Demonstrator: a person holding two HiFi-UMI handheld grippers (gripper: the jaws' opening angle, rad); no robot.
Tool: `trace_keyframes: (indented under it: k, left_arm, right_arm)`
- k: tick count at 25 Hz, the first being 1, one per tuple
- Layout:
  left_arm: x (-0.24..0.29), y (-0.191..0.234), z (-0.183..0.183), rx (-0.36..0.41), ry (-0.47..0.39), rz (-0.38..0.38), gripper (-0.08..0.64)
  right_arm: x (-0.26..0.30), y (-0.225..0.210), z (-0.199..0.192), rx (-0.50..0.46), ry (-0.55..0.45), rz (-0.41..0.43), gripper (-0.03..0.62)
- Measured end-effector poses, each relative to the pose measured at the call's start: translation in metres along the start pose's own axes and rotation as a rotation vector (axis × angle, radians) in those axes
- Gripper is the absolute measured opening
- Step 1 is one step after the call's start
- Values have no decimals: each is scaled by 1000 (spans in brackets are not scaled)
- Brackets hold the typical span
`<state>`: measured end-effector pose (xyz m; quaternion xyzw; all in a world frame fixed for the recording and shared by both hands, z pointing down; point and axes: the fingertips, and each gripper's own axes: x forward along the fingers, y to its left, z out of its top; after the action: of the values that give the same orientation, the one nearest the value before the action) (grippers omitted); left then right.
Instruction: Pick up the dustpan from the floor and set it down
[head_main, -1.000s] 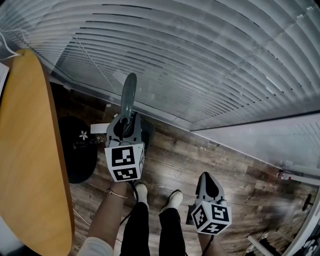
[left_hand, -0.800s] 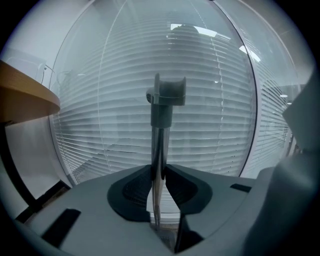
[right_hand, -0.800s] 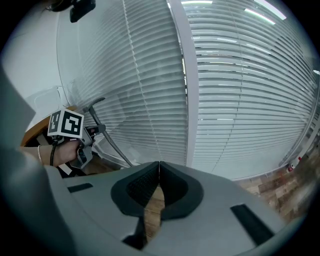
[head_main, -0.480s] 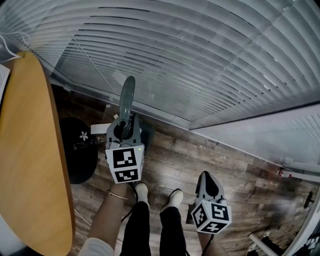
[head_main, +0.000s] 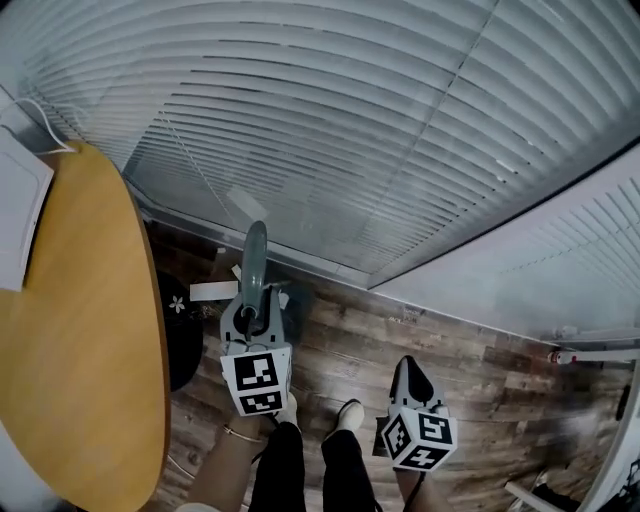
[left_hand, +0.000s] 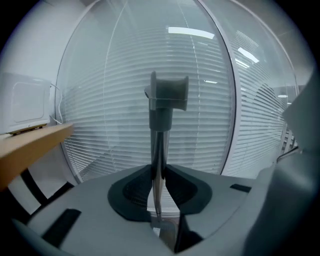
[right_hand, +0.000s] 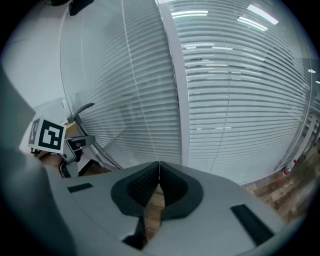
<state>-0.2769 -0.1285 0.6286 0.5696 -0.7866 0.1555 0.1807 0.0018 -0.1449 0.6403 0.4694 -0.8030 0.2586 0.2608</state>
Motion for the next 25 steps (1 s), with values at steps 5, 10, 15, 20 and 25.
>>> trace_keyframes:
  k: [5,10,15,20,25]
  left_arm:
    - [-42,-20,57,9,-39,-36,92]
    - [-84,-44,138,27,-122,-81,92]
    - [-131,-65,199,24,-155,-95,92]
    - [-158,-81,224,19,-173,-115,92]
    - [-176,-111,259,56,-218,-146,93]
  right_arm:
    - [-36,12,49,-56,-84,16,32]
    - [-80,14,112,-98,-204,28,32]
    - [-133,2,168,-102,-302,28,32]
    - [-170,-13,209,-102,-402,9,32]
    - [-206,-35,254,-96,-487,-14,32]
